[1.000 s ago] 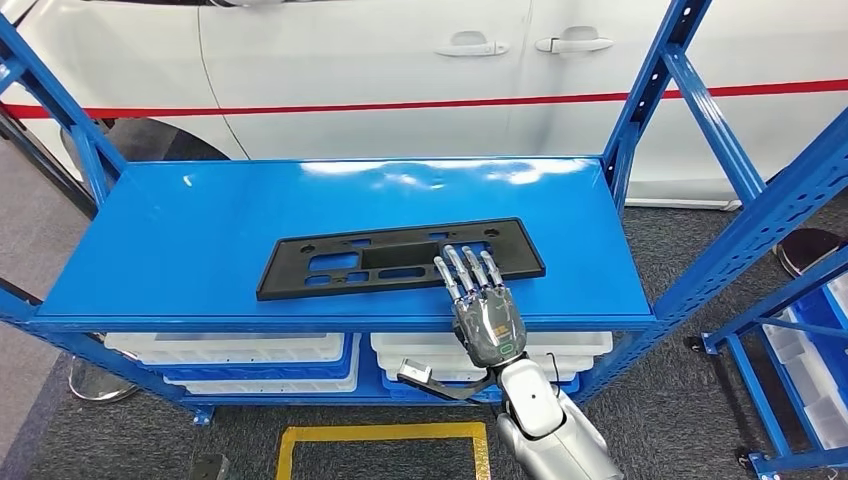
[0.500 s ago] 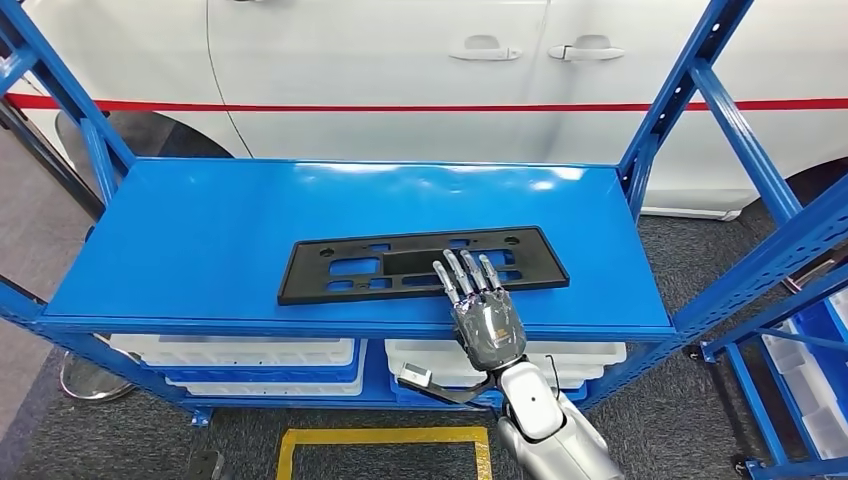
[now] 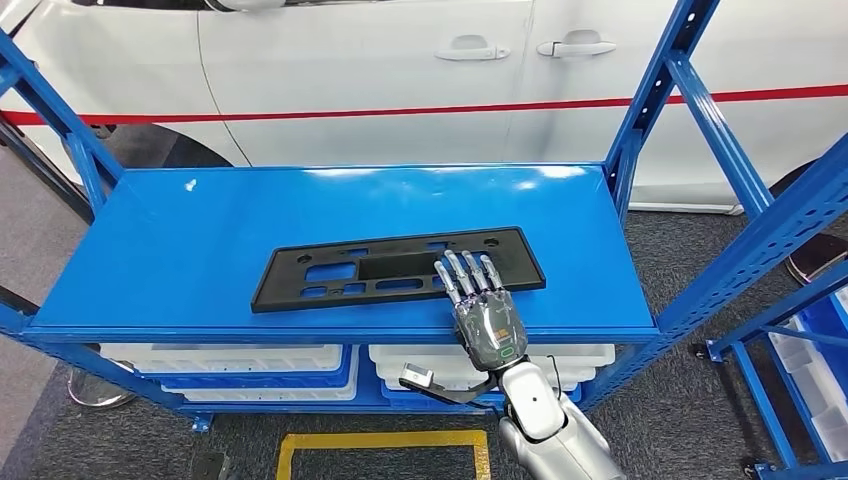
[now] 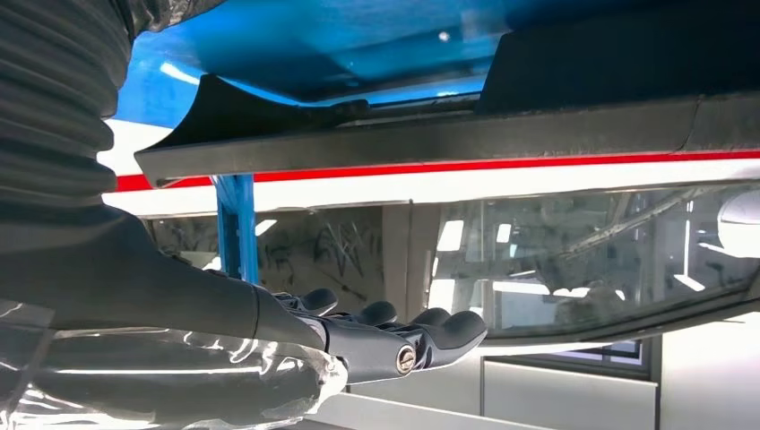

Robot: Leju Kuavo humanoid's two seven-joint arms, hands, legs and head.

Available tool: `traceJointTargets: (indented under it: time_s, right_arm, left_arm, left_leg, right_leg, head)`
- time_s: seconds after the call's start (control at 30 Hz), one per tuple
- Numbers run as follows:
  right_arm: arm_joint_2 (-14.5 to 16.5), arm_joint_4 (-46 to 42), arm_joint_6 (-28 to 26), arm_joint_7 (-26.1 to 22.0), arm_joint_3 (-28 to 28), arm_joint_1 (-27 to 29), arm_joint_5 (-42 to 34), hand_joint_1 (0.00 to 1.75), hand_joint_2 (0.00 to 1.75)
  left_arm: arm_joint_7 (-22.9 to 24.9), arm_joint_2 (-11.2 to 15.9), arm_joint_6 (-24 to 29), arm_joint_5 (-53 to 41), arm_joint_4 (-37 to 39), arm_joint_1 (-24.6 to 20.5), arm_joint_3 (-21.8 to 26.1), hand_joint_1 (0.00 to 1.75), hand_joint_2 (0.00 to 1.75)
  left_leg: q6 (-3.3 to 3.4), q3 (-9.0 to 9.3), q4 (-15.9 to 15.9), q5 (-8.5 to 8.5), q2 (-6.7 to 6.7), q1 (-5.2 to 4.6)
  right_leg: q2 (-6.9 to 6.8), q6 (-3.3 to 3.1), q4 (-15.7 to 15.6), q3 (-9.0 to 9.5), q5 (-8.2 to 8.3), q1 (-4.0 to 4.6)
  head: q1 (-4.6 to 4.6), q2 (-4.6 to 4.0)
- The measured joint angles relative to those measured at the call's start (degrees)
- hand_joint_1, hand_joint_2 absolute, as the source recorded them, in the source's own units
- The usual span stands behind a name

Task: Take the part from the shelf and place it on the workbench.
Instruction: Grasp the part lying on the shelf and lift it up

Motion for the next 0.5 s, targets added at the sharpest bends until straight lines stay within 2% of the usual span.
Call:
traceJointTargets:
  time_s: [0.03,0.1,0.13,0.2,0.3,0.37,0.47,0.5]
  right_arm:
    - [0.0,0.0,0.0,0.0,0.0,0.1,0.0,0.00,1.75]
    - [0.0,-0.1,0.0,-0.2,0.0,0.1,0.0,0.00,1.75]
    - [0.0,-0.1,0.0,-0.3,0.0,0.0,0.0,0.00,1.75]
    - [0.1,-0.3,0.0,-0.7,0.0,0.1,0.0,0.00,1.75]
    - [0.1,-0.7,0.0,-1.0,0.0,0.2,0.0,0.00,1.75]
    - [0.1,-0.9,0.0,-1.0,0.0,0.1,0.0,0.00,1.75]
    - [0.1,-1.0,0.0,-1.0,0.0,0.4,0.0,0.00,1.75]
    - [0.1,-0.9,0.0,-1.0,0.0,0.5,0.0,0.00,1.75]
  left_arm:
    - [0.0,0.0,0.0,0.0,0.0,0.0,0.0,0.00,0.00]
    - [-0.3,0.0,0.1,-0.2,0.0,0.0,0.0,0.00,0.00]
    - [-0.5,0.1,0.1,-0.3,0.0,-0.1,0.0,0.00,0.00]
    - [-0.9,0.2,0.2,-0.4,0.0,-0.2,0.0,0.00,0.00]
    - [-1.0,0.2,0.3,-0.2,0.0,-0.1,0.0,0.00,0.00]
    - [-0.9,0.2,0.3,-0.2,0.0,0.0,0.0,0.00,0.00]
    - [-0.9,0.2,0.5,-0.1,0.0,0.0,0.0,0.00,0.00]
    - [-0.8,0.2,0.6,0.0,0.0,0.1,0.0,0.00,0.00]
  left_leg:
    - [0.07,0.43,-1.1,1.30,0.00,0.00]
    - [0.61,3.92,-8.5,5.10,0.07,-0.11]
    - [1.00,5.70,-12.0,5.92,0.19,-0.27]
    - [1.81,7.71,-16.1,5.61,0.39,-0.66]
    - [3.07,9.55,-17.3,5.15,0.17,-0.56]
    - [3.74,11.30,-17.4,5.02,0.11,-0.38]
    - [3.78,12.82,-17.4,4.31,0.16,-0.33]
    - [3.65,13.32,-17.4,3.80,0.07,-0.29]
  right_leg:
    - [0.04,0.01,0.0,0.06,-0.14,0.01]
    - [0.13,0.19,0.0,0.38,-0.63,0.05]
    - [0.15,0.45,0.0,0.58,-1.00,0.12]
    - [0.08,1.28,0.1,1.08,-1.22,0.15]
    - [-0.02,2.45,1.5,1.50,-0.63,0.11]
    - [-0.05,2.99,5.0,-0.33,-1.69,0.02]
    - [-0.03,3.64,13.6,-6.94,-5.58,-0.17]
    - [-0.04,3.72,14.8,-8.64,-6.66,-0.22]
  head:
    - [0.01,0.00]
    - [0.02,0.00]
    - [0.02,0.00]
    - [0.03,0.00]
    - [0.02,0.00]
    - [0.04,0.00]
    - [0.04,0.00]
    - [0.05,0.00]
